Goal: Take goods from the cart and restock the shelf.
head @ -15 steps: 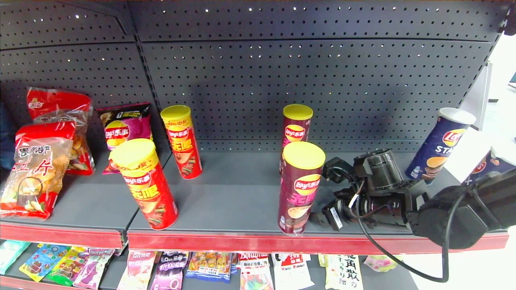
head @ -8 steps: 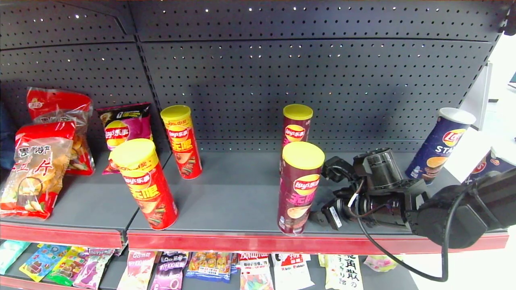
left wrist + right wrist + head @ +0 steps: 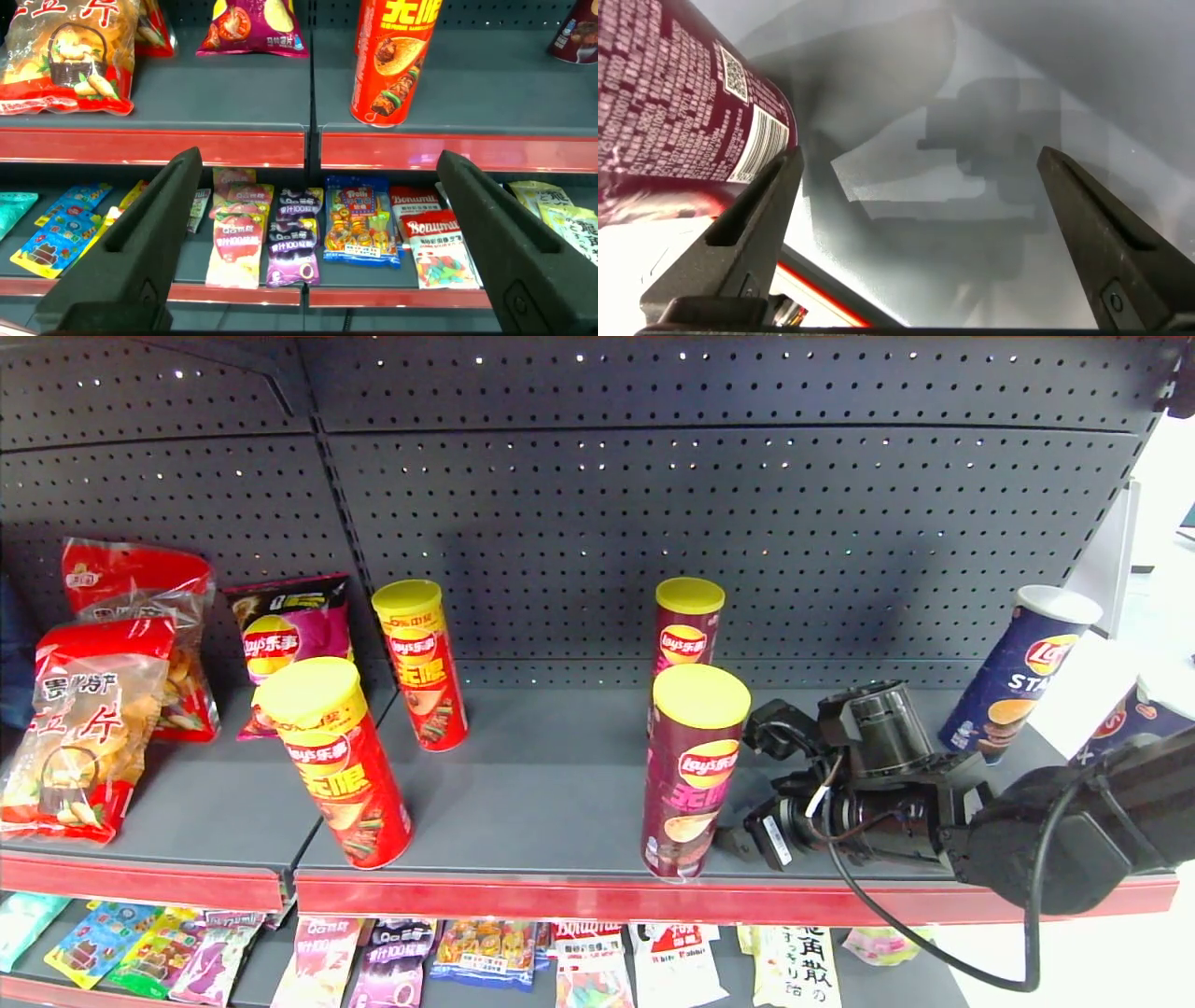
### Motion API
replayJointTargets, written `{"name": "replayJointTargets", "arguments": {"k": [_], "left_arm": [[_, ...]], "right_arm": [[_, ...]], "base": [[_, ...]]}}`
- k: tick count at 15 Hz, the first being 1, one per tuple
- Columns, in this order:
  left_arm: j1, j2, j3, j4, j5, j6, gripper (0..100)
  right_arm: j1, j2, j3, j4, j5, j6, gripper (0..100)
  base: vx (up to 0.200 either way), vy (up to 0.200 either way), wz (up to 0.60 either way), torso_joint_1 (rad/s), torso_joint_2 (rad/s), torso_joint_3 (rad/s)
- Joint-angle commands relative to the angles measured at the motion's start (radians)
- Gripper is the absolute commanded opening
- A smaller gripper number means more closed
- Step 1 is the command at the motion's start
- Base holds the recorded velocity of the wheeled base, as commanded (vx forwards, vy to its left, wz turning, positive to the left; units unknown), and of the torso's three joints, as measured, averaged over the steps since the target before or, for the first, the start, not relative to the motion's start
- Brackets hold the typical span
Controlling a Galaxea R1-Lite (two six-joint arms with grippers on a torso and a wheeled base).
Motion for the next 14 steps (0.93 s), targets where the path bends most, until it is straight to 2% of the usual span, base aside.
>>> {"name": "replayJointTargets", "arguments": {"k": [1, 10, 14], "left_arm": [[0.0, 0.002, 0.0, 0.0, 0.0, 0.0, 100], [0.0, 0.002, 0.0, 0.0, -0.001, 0.0, 100], [0.0, 0.002, 0.0, 0.0, -0.004, 0.001, 100]], "right_arm": [[0.006, -0.001, 0.0, 0.0, 0.0, 0.0, 100], [0.009, -0.001, 0.006, 0.0, 0.0, 0.0, 100], [0.005, -0.106, 0.067, 0.0, -0.043, 0.003, 100]], "base": [[0.0, 0.0, 0.0, 0.0, 0.0, 0.0], [0.0, 0.0, 0.0, 0.0, 0.0, 0.0], [0.0, 0.0, 0.0, 0.0, 0.0, 0.0]]}}
